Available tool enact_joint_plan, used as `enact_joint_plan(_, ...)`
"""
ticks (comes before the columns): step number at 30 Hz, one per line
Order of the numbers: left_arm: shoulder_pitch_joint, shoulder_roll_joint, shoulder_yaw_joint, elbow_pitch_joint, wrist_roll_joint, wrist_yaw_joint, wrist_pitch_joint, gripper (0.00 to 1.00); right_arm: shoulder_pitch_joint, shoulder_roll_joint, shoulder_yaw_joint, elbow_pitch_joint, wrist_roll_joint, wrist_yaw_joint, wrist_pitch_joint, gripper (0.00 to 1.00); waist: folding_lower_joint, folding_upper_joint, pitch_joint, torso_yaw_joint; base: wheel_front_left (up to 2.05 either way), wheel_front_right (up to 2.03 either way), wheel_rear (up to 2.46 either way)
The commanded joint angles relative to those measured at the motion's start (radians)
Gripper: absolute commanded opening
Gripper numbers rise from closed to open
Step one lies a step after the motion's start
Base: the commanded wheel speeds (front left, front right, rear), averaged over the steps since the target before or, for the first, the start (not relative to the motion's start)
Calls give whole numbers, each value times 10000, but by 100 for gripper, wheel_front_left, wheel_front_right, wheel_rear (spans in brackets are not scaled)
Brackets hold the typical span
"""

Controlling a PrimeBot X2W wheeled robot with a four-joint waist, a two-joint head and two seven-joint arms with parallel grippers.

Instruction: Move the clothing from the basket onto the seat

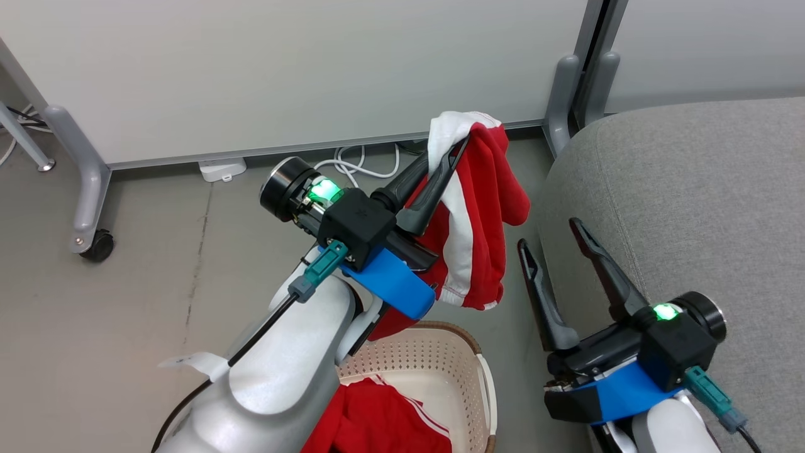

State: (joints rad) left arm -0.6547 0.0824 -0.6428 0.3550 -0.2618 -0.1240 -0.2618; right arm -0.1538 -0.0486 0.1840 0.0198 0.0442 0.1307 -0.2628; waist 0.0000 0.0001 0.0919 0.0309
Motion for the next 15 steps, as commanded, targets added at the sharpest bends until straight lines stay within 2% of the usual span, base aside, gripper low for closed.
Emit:
enact_joint_plan(1, -180, -29, -27, 30, 70, -49, -48, 0, -170, -33, 199, 42, 17, 1, -31, 100, 0, -1, 33, 16, 0, 0, 0)
enact_joint_plan(6, -325, -78, -222, 87, 90, -61, -49, 0, -691, -34, 923, 344, -113, 1, -31, 100, 0, -1, 144, 86, 0, 0, 0)
enact_joint_plan(15, -522, -205, -627, -20, 67, -73, -49, 0, -1746, -36, 1622, 1433, -71, 1, -19, 100, 0, -1, 460, 314, 0, 0, 0)
